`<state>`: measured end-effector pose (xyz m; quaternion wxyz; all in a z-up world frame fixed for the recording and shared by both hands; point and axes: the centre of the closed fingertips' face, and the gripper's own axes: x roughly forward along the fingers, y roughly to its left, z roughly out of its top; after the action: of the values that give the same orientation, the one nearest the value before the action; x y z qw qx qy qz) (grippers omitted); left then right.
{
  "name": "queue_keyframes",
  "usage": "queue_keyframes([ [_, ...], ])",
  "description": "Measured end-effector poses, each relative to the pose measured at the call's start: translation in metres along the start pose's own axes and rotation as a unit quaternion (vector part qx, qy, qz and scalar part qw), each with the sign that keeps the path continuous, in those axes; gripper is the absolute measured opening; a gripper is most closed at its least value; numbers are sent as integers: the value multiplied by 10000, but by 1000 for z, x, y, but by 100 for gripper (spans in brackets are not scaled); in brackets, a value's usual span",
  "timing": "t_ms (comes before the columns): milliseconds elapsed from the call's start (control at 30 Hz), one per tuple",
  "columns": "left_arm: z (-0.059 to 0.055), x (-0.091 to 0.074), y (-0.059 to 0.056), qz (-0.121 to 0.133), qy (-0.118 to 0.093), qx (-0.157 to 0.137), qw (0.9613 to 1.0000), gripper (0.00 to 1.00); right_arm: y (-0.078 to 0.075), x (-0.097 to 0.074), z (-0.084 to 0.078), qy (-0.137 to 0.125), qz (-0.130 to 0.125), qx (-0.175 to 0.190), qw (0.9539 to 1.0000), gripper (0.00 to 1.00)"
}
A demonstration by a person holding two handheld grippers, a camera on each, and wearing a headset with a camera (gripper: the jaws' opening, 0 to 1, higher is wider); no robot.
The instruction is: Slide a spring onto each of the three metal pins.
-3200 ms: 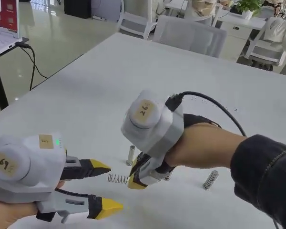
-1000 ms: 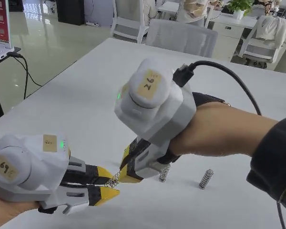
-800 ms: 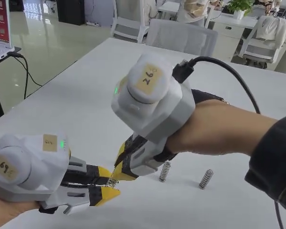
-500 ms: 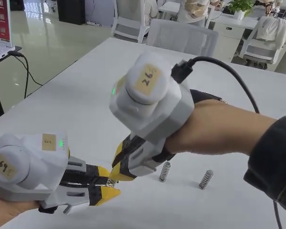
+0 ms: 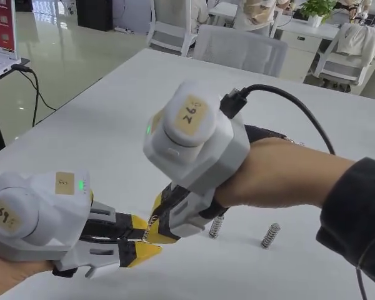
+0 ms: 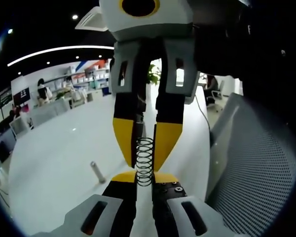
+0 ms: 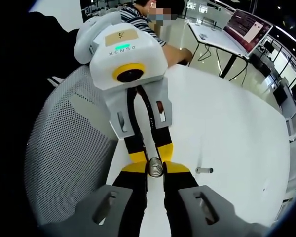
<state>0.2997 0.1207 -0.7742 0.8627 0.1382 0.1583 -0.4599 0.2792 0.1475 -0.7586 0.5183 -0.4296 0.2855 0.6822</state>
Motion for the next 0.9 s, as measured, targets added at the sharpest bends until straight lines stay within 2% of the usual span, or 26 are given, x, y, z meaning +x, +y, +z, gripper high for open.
queue_keyframes([
  [333,1,0,-2,-26,-21,12,10000,3,1,3,-2,56,63,90,9999,8],
  [567,0,0,1,6,-52,-123,9999,4,-1,4,-2,70,43,105,9999,8],
  [900,-9,-3,6,135,-4,-395,9991,15,-7,1,-9,124,-29,174,9998,8],
])
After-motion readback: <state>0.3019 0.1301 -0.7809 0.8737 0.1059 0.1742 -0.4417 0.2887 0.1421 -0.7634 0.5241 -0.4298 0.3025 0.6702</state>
